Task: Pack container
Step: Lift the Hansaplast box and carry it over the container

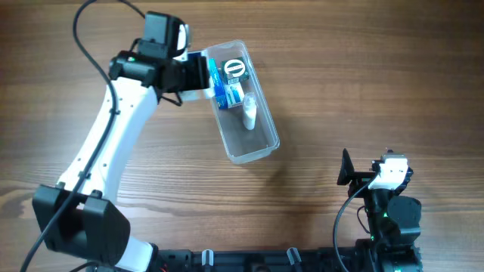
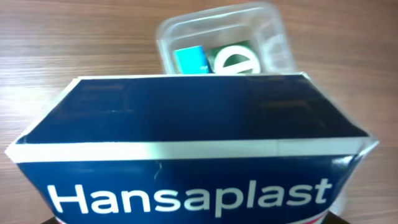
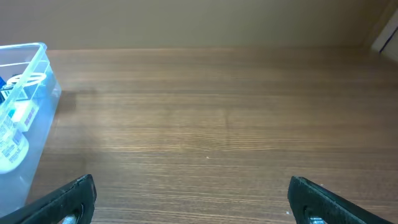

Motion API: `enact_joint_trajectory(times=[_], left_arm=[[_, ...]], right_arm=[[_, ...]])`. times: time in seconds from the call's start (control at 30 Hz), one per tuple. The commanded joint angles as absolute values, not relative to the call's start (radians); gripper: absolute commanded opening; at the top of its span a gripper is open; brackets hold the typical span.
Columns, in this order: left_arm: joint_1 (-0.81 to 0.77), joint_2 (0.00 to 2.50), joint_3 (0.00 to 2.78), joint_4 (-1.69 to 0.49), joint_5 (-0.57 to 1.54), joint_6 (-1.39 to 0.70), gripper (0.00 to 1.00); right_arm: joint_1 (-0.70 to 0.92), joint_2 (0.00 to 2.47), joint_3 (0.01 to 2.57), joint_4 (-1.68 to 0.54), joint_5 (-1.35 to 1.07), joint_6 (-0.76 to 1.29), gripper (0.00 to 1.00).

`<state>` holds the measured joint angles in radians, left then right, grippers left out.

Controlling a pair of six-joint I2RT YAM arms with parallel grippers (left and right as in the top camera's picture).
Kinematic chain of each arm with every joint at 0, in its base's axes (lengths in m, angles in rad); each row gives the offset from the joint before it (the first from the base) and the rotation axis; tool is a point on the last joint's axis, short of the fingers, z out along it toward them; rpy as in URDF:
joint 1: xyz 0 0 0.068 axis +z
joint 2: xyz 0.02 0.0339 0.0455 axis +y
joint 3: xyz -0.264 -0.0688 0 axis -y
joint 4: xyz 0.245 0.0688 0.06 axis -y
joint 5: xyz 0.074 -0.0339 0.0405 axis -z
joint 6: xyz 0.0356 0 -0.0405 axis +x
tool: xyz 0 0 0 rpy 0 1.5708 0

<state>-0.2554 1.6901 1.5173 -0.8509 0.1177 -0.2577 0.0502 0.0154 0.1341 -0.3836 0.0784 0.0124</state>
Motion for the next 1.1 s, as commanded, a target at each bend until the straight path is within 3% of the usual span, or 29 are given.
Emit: enact_joint_trajectory(times=[0.0, 1.07], left_arm=[[-0.305, 1.67, 1.543, -0.83, 0.131, -0.403, 0.7], [-0.453, 1.753, 1.538, -0.829, 0.266, -0.776, 0.76]], right_arm=[[0.044, 0.005, 0.13, -0.379, 0.073, 0.0, 1.0], [0.044, 0.005, 0.13, -0.379, 0.073, 0.0, 1.0]])
